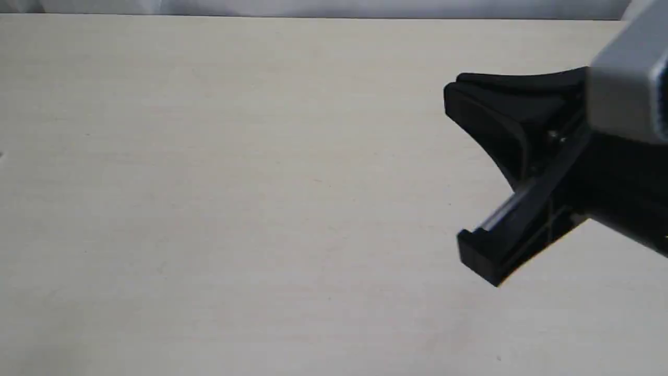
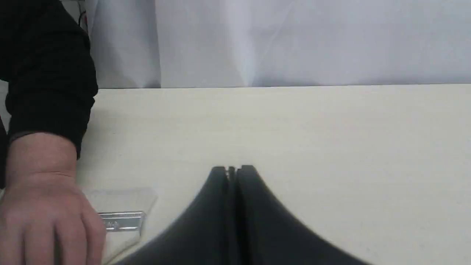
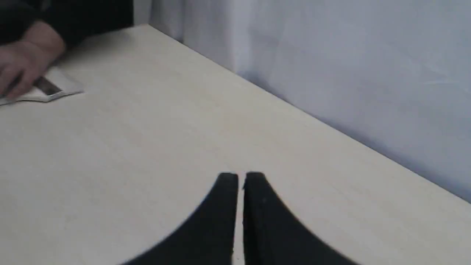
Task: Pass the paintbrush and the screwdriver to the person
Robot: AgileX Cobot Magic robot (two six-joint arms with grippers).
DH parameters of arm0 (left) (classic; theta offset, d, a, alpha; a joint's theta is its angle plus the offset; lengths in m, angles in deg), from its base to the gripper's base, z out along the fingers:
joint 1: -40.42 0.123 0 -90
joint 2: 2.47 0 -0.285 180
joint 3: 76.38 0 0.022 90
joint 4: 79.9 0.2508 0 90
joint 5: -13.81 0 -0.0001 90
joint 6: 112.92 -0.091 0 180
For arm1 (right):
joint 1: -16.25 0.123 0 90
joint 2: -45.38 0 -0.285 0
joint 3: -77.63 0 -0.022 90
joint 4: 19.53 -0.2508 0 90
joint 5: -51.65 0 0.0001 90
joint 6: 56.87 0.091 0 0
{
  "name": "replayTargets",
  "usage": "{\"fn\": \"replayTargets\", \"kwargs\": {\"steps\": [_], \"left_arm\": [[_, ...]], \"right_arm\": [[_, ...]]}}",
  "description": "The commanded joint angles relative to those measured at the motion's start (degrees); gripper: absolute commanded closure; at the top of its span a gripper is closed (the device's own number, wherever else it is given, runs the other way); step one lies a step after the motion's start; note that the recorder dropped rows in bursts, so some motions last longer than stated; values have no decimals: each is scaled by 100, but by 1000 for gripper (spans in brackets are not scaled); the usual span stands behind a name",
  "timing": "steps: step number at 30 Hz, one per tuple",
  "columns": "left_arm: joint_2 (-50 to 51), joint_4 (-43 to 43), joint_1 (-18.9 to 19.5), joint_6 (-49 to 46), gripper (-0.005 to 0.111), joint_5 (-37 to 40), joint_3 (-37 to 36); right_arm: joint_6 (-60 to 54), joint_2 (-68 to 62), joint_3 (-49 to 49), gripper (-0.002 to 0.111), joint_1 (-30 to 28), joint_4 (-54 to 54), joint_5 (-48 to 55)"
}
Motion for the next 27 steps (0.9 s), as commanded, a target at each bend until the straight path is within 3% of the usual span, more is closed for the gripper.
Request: {"fn": "replayTargets", "kwargs": {"steps": [1, 5, 10, 17, 27], "left_arm": [[-14, -25, -47, 12, 107, -20, -12], [-14, -25, -47, 12, 107, -20, -12], [-14, -25, -47, 12, 107, -20, -12], [-14, -14, -47, 12, 107, -44, -12], [-14, -14, -47, 12, 107, -44, -12]], "right_arm": [[29, 647, -469, 104, -1436, 243, -1951], [198, 1633, -1093, 104, -3040, 243, -2823], [477, 2873, -1703, 104, -4332, 226, -2824], [500, 4345, -2417, 104, -5444, 106, -2943], [544, 4660, -2862, 104, -6989, 106, -3106]]}}
